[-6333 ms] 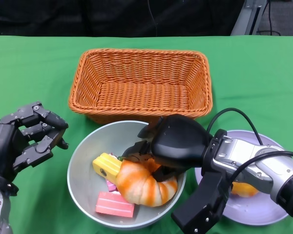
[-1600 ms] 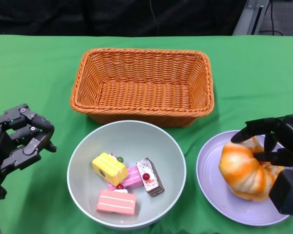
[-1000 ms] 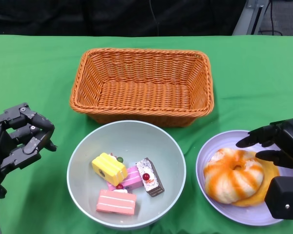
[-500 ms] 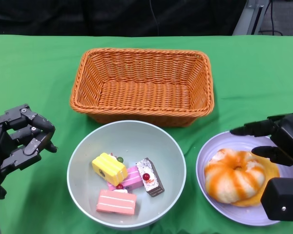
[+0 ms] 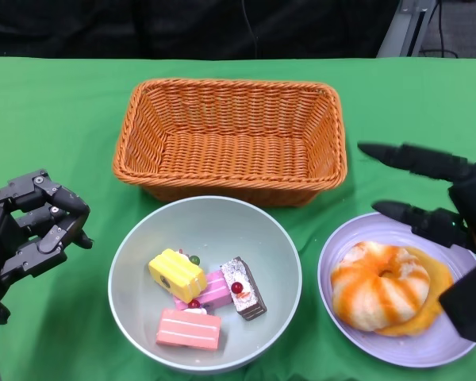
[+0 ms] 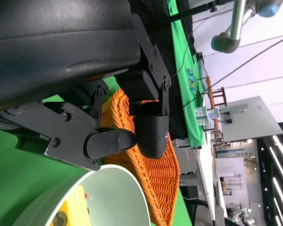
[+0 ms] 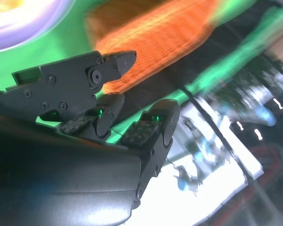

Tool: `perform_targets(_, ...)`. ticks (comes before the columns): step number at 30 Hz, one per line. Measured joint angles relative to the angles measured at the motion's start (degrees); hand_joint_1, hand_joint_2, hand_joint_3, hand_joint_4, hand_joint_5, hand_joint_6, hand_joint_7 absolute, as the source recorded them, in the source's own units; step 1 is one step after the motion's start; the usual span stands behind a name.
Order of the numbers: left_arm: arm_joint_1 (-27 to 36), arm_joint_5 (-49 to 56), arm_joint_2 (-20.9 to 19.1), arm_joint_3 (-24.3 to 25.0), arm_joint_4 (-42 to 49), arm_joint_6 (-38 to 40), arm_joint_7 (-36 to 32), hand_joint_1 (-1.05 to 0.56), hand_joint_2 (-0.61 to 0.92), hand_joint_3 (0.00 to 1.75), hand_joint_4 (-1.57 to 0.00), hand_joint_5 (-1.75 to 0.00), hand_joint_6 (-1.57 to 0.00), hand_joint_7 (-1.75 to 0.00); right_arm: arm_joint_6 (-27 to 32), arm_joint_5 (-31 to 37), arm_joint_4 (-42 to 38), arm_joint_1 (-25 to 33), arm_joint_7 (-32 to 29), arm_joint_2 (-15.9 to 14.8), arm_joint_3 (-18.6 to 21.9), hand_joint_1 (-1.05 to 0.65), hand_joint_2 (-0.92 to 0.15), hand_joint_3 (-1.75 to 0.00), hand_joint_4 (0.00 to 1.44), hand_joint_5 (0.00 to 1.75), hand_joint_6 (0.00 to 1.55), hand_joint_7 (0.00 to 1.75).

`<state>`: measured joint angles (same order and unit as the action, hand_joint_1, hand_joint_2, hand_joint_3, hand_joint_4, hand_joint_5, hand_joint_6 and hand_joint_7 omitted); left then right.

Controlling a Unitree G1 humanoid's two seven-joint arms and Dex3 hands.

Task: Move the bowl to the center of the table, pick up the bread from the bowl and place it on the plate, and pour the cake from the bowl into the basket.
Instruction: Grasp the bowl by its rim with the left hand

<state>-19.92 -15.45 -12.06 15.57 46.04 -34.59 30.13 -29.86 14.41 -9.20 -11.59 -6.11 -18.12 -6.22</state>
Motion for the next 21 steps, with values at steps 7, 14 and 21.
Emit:
perform_targets(7,0.01,0.06,0.00,-0.06,-0.01,-0.08,0.00,-0.11,0.76,0.57,-0.86,-1.37,-0.88,-1.09,-0.05,-4.15,0.98,0.62,3.84,1.37,1.03,-0.11,-0.90,-0.03,0.83,0.52,0.90,0.13)
perform_targets(14,0.69,0.35,0.32,-1.70,-1.29,-2.50,0.31,-0.09,0.79,0.56,-0.86,-1.39,-0.87,-1.10,-3.61,-16.54,-0.29,1.33,11.67,7.66,1.02,-0.17,-0.90,-0.12,0.74,1.24,0.83,0.87)
perform_targets(21,1.76,0.18,0.45,-2.49,-2.64,-2.61,0.88,-0.07,0.79,0.53,-0.88,-1.35,-0.89,-1.06,-5.39,-16.96,-1.92,1.37,13.38,9.74,2.04,-0.23,-0.80,-0.35,0.75,1.44,0.75,1.13)
